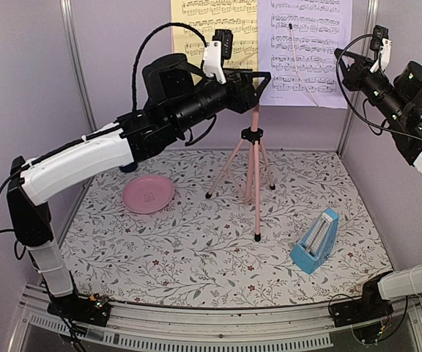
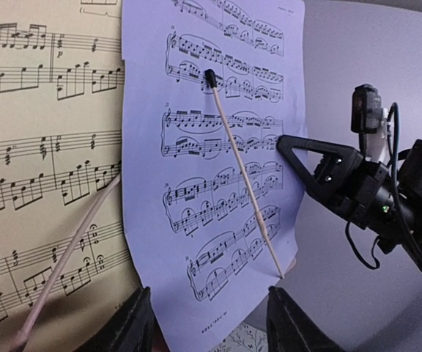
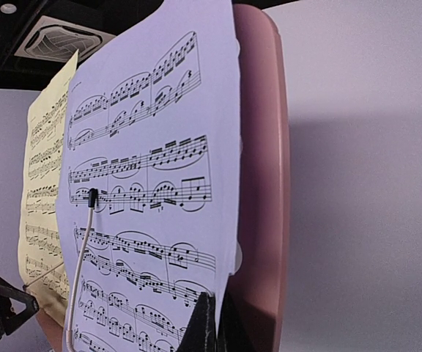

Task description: Set up the instrument practice props

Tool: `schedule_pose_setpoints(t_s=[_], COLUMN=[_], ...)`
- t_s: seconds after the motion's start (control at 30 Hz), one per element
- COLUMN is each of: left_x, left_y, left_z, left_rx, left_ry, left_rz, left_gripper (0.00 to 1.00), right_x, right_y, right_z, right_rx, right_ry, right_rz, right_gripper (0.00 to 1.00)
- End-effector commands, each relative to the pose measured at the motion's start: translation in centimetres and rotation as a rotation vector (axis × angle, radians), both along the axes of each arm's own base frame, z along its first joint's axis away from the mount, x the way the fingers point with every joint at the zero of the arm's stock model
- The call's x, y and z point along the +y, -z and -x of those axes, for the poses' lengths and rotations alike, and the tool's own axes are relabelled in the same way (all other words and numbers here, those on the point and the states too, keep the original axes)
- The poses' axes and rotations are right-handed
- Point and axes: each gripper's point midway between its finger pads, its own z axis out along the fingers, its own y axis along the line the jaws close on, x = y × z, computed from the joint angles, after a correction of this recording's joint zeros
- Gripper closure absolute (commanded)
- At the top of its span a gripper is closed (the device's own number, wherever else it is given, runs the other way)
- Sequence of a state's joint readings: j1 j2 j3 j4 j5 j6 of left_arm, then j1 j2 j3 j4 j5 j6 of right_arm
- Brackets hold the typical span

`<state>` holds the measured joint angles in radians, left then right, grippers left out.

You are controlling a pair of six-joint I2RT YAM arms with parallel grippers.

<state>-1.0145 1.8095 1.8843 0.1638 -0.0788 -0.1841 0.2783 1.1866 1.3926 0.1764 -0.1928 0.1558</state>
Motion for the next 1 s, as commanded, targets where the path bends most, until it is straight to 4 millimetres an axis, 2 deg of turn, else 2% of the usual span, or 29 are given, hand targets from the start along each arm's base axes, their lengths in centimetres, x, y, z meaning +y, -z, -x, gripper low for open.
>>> schedule_pose_setpoints(t_s=[0.0,0.4,0.63,0.7,0.77,0.97], left_x=[-0.4,-1.4,-1.6,-2.6,-2.9,-3.4], left_y=[0.5,1.8,1.2,2.7,2.8,2.4], left_z=[-0.7,-2.9,-3.1,-3.6,-3.7,-3.6], left_rx=[0.095,0.188,0.19,0.201,0.202,0.192], left_ry=[-0.033,-0.123,-0.129,-0.127,-0.118,-0.099], left_rz=[0.065,0.066,0.074,0.052,0.052,0.06], left_gripper=[0.47,0.55,0.58,0.6,0.61,0.73], right_x=[-0.6,-0.5,-0.5,-0.5,-0.5,-0.5], right_y=[-0.3,-0.5,-0.4,-0.5,-0.4,-0.4], right_z=[0.4,0.5,0.4,0.5,0.4,0.4], right_rx=[-0.024,-0.029,-0.028,-0.029,-0.028,-0.027], right_ry=[0.021,0.019,0.017,0.016,0.016,0.016], right_rz=[-0.004,-0.005,-0.004,-0.004,-0.003,-0.003], right_gripper=[1.0,1.0,1.0,1.0,1.0,1.0])
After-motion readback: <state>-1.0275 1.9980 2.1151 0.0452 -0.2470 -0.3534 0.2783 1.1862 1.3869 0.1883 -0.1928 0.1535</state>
